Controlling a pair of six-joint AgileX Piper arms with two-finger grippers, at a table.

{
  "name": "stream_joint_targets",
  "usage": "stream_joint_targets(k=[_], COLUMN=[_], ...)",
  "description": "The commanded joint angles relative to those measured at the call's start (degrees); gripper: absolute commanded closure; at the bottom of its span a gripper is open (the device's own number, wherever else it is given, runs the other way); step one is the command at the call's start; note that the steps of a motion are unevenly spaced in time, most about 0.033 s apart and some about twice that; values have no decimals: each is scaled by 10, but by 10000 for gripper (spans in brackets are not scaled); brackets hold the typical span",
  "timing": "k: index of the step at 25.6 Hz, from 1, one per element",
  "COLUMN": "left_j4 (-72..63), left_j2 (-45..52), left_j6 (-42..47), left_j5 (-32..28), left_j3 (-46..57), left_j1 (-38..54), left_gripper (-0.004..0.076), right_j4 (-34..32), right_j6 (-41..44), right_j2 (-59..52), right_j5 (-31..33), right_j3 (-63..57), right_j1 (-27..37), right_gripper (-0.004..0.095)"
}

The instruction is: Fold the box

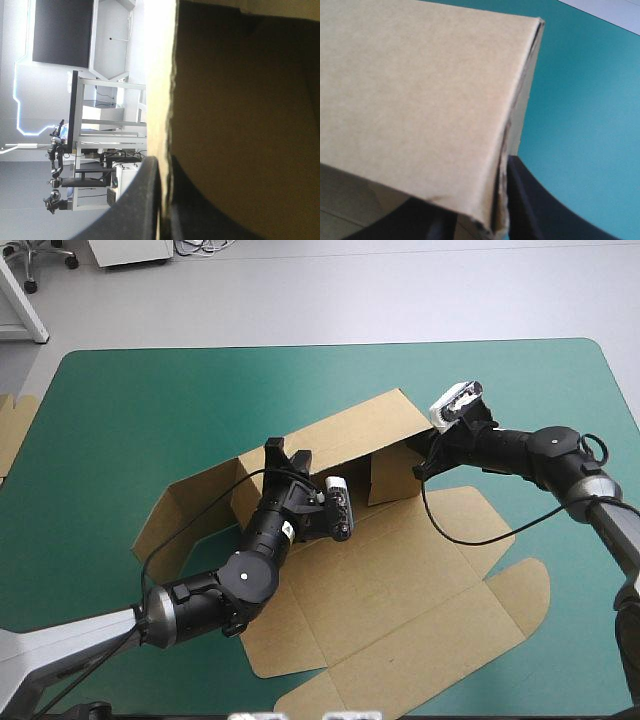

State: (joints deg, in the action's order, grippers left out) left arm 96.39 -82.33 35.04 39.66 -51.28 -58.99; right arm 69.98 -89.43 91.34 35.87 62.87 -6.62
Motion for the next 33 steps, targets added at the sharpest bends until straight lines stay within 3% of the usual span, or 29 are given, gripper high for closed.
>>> stream_joint_targets(k=[1,4,9,14,15,24,27,29,33], left_j4=[49,49,49,49,49,49,49,49,49], left_j2=[20,20,20,20,20,20,20,20,20], left_j6=[4,-8,-8,-8,-8,-8,-8,-8,-6], left_j5=[-24,-24,-25,-26,-26,-24,-24,-24,-24], left_j3=[-19,-29,-38,-38,-38,-38,-38,-38,-38], left_j1=[-6,-6,-6,-6,-6,-6,-6,-6,-6], left_gripper=[734,734,734,734,734,734,734,734,734], right_j4=[6,9,-30,-88,-96,-167,-167,-146,-30], right_j6=[3,39,98,155,165,221,213,180,77], right_j2=[-22,-24,-24,-24,-24,-24,-35,-46,-83], right_j5=[61,81,101,113,121,167,153,135,132], right_j3=[13,22,79,111,111,101,63,14,-59], right_j1=[-4,-4,-9,-9,-9,-8,-8,-1,37], right_gripper=[800,859,812,446,418,445,446,446,444])
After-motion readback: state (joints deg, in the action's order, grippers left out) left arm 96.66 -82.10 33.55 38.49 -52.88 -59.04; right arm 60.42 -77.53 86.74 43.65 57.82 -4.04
